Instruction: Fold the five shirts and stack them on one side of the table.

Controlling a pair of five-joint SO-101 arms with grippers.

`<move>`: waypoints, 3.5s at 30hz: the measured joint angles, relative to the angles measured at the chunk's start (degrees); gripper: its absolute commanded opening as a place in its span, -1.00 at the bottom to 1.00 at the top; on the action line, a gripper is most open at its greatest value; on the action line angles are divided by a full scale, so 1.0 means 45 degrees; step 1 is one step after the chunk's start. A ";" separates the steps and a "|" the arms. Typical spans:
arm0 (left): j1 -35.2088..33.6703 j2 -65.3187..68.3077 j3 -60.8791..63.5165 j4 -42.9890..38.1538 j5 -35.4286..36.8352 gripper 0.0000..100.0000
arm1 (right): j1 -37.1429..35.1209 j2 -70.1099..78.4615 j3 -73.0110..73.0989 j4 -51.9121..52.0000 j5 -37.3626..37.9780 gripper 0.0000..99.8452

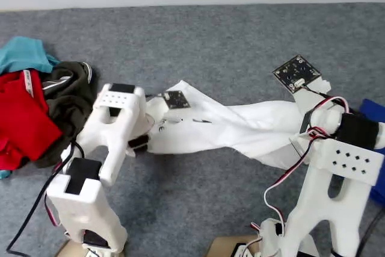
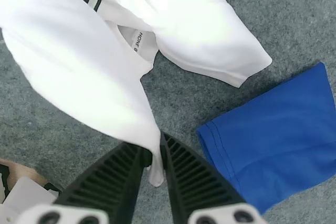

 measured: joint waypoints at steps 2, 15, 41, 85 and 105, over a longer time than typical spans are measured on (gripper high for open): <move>0.0000 -0.0527 -0.0781 0.0781 0.0000 -0.99 | 0.0020 0.0000 -0.0508 0.0000 0.0000 -0.98; 0.0000 -0.6447 -0.6134 0.2305 0.3204 -0.99 | 0.0020 -0.0020 -0.5880 0.0332 -0.0547 -0.98; 0.0000 -1.0471 -1.1292 0.3653 0.4532 -0.99 | 0.3243 -0.0527 -1.4183 -0.0664 -0.0137 -0.98; -0.0527 -1.5043 0.6447 -0.5451 0.3184 -0.99 | 0.0059 0.3145 -0.6232 -0.3927 0.2598 -0.98; -0.2051 -0.2794 0.1153 -1.2034 0.2286 -0.99 | -0.1387 0.8166 -0.3888 -1.3148 0.2364 -0.98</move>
